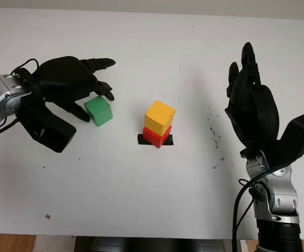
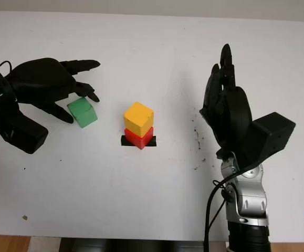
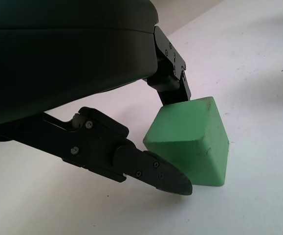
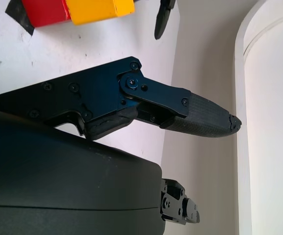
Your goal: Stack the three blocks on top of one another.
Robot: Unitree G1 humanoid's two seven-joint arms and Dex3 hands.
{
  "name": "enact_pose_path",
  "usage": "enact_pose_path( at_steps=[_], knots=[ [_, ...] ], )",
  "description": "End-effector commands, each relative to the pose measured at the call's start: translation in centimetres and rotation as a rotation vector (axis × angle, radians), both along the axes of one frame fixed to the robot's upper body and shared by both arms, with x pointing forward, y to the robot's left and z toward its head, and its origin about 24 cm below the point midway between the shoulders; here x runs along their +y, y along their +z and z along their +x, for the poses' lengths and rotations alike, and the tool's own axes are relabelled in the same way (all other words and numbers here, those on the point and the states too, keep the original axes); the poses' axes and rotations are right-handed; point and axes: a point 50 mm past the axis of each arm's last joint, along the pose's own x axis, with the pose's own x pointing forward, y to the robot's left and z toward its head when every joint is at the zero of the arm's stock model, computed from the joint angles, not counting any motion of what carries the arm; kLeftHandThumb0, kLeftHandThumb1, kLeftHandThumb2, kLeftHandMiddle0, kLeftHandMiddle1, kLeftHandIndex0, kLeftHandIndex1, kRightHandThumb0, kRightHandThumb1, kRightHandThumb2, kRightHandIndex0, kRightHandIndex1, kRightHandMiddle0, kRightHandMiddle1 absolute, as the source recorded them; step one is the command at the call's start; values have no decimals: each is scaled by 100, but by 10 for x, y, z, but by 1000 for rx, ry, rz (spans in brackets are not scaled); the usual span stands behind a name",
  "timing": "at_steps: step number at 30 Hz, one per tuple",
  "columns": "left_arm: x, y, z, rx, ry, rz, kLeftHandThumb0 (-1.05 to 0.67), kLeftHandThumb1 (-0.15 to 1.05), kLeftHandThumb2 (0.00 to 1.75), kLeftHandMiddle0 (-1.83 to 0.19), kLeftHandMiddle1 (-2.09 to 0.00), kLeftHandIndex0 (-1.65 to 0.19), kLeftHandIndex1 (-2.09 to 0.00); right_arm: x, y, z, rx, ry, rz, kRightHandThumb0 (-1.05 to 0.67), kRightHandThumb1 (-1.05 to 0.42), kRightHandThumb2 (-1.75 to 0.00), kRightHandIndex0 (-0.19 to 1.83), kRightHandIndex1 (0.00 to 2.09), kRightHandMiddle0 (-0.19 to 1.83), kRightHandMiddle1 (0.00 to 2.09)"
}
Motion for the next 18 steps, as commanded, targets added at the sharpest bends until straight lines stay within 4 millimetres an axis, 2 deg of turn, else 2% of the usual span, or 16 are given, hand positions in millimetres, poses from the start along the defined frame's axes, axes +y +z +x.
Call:
enact_pose_path(
  at_steps=[1, 7, 13, 18],
  knots=[
    [-3, 3, 1, -14, -11, 5, -59, 91, 5, -2, -6, -34, -89, -3, 2, -2, -14, -14, -8, -75, -105, -75, -19, 0, -19, 0],
    [-1, -2, 1, -40, -27, 13, -53, 90, 5, -7, -6, -35, -108, -6, 2, -3, -12, -13, -4, -75, -105, -75, -19, 0, -19, 0],
    [1, -6, 3, -42, -33, 7, -52, 92, 6, -9, -6, -32, -114, -6, 1, -4, -13, -22, 0, -75, -105, -74, -19, 0, -19, 0],
    [2, -8, 4, -38, -52, -63, -47, 99, 6, -12, -7, -31, -140, -7, 0, -5, -10, -24, 2, -75, -105, -74, -19, 0, -19, 0]
  ],
)
